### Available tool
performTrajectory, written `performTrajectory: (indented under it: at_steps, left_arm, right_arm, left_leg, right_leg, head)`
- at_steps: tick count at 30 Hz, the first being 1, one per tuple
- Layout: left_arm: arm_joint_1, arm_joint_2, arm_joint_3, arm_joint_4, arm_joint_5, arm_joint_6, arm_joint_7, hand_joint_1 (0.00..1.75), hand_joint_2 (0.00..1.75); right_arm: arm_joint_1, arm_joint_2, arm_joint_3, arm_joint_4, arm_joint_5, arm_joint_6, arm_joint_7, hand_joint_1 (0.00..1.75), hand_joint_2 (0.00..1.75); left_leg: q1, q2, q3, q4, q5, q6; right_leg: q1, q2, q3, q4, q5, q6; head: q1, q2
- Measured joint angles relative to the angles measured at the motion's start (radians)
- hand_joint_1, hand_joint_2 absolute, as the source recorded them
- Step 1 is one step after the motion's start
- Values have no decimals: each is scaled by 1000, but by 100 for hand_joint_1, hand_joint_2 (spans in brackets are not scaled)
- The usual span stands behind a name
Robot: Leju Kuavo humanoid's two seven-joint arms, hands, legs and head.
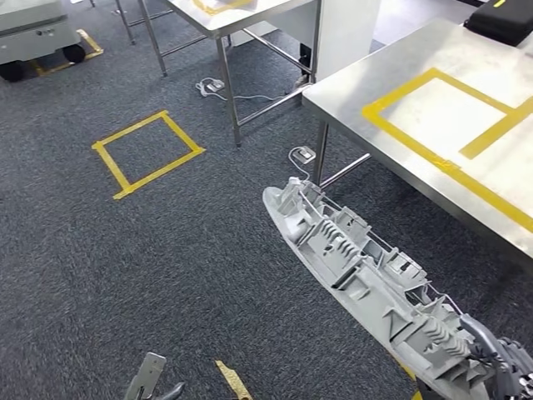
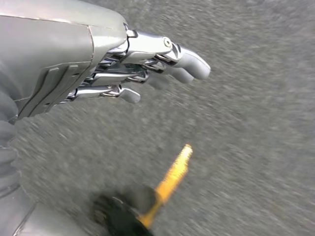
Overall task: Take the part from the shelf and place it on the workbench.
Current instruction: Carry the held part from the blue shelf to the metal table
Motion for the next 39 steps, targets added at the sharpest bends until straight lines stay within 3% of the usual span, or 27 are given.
performTrajectory:
  at_steps: [1,2,4,5,7,9,10,11,12,14,15,18,24,26,27,28,30,31,32,33,34,36,37,39]
  left_arm:
    - [0,1,0,0,0,0,0,0,175]
    - [-3,1,-1,-1,1,0,1,0,175]
    - [-11,1,-5,-2,2,-2,1,0,175]
    - [-10,0,-6,-2,2,-3,1,0,175]
    - [-6,0,-9,-2,2,-4,1,0,175]
    - [-4,0,-12,-2,2,-4,2,0,175]
    - [-4,0,-14,-2,2,-4,2,0,175]
    - [-5,-1,-15,-2,2,-4,2,0,175]
    - [-5,-1,-16,-2,2,-4,2,0,175]
    - [-5,-1,-17,-2,2,-4,2,0,175]
    - [-6,0,-17,-2,2,-4,2,0,175]
    - [-7,1,-18,-2,2,-3,2,0,175]
    - [-9,1,-18,-2,2,-3,2,0,175]
    - [-14,1,-18,-2,2,-3,2,0,175]
    - [-14,1,-19,-2,2,-3,2,0,175]
    - [-14,1,-19,-2,4,-2,2,0,175]
    - [-5,2,-20,-2,10,-1,4,0,175]
    - [-2,2,-21,-2,12,-1,5,0,175]
    - [-1,3,-21,-2,13,-1,5,0,175]
    - [-3,2,-23,-2,14,-1,6,0,175]
    - [-6,1,-24,-3,14,-1,6,0,175]
    - [-12,0,-27,-3,15,-2,6,0,175]
    - [-12,1,-27,-3,15,-2,6,0,175]
    - [-8,1,-29,-3,14,-2,6,0,175]
  right_arm:
    - [-2,1,0,-7,-8,0,-2,175,175]
    - [-3,2,1,-18,-18,0,-4,175,175]
    - [-10,3,1,-39,-34,0,-8,175,175]
    - [-14,3,1,-47,-38,0,-10,175,175]
    - [-17,3,0,-53,-41,0,-13,175,175]
    - [-17,3,-1,-54,-41,0,-13,175,175]
    - [-17,3,-1,-55,-41,0,-13,175,175]
    - [-16,3,-1,-55,-41,0,-13,175,175]
    - [-16,3,-2,-56,-41,0,-13,175,175]
    - [-17,4,-2,-59,-42,0,-13,175,175]
    - [-18,4,-2,-61,-43,0,-13,175,175]
    - [-20,6,-1,-68,-44,0,-12,175,175]
    - [-21,7,0,-68,-44,0,-12,175,175]
    - [-21,8,0,-70,-44,0,-13,175,175]
    - [-23,10,0,-72,-44,0,-13,175,175]
    - [-29,12,-2,-78,-49,0,-13,175,175]
    - [-50,20,-14,-99,-65,0,-15,175,175]
    - [-60,24,-23,-112,-73,0,-16,175,175]
    - [-66,26,-32,-123,-77,0,-18,175,175]
    - [-70,27,-40,-132,-77,0,-19,175,175]
    - [-73,27,-49,-142,-77,0,-20,175,175]
    - [-85,27,-66,-157,-79,0,-21,175,175]
    - [-92,27,-74,-164,-81,0,-22,175,175]
    - [-104,27,-87,-176,-88,0,-24,175,175]
  left_leg:
    - [0,4,10,-8,1,0]
    - [3,14,22,-10,-1,-1]
    - [7,39,48,-11,-17,4]
    - [8,52,61,-12,-29,7]
    - [10,80,88,-11,-55,10]
    - [13,105,122,-12,-84,10]
    - [15,115,142,-12,-100,8]
    - [16,124,163,-12,-115,6]
    - [15,134,182,-11,-132,3]
    - [12,151,207,-13,-158,-8]
    - [10,159,216,-14,-166,-14]
    - [9,170,231,-15,-166,-28]
    - [8,170,232,-14,-165,-30]
    - [11,150,215,23,-164,-35]
    - [15,134,170,87,-189,-41]
    - [19,114,124,115,-179,-44]
    - [25,60,48,91,-124,-36]
    - [24,41,47,33,-67,-29]
    - [23,29,49,9,-45,-23]
    - [25,37,54,2,-37,-20]
    - [26,47,60,-4,-37,-16]
    - [30,69,72,-15,-39,-7]
    - [29,81,76,-16,-42,-2]
    - [28,108,81,-16,-50,3]
  right_leg:
    - [2,10,2,9,-2,1]
    - [5,2,-1,29,2,2]
    - [9,-54,-45,115,9,15]
    - [9,-88,-81,169,-2,23]
    - [5,-122,-160,256,-60,36]
    - [0,-130,-207,266,-100,41]
    - [-1,-134,-212,234,-86,41]
    - [-2,-143,-207,184,-44,40]
    - [-1,-162,-201,131,18,37]
    - [4,-190,-188,64,97,26]
    - [5,-192,-186,54,111,19]
    - [4,-170,-174,49,107,7]
    - [2,-166,-171,46,107,6]
    - [-3,-155,-155,33,107,3]
    - [-5,-138,-139,24,102,0]
    - [-6,-110,-112,15,90,-3]
    - [-6,-44,-69,10,57,3]
    - [-7,-18,-59,10,44,10]
    - [-9,-3,-60,10,37,18]
    - [-10,5,-62,8,33,25]
    - [-9,-4,-65,11,26,31]
    - [-6,-58,-91,68,-9,43]
    - [-5,-92,-122,123,-34,47]
    - [-8,-120,-198,241,-73,54]
  head:
    - [-1,0]
    - [0,0]
    - [4,0]
    - [5,0]
    - [7,0]
    - [7,0]
    - [7,0]
    - [8,0]
    - [9,0]
    - [8,0]
    - [7,0]
    - [6,0]
    - [6,0]
    - [3,0]
    - [1,0]
    - [0,0]
    - [-1,0]
    - [-2,0]
    - [-3,0]
    - [-4,0]
    - [-4,0]
    - [0,0]
    - [2,0]
    - [4,0]
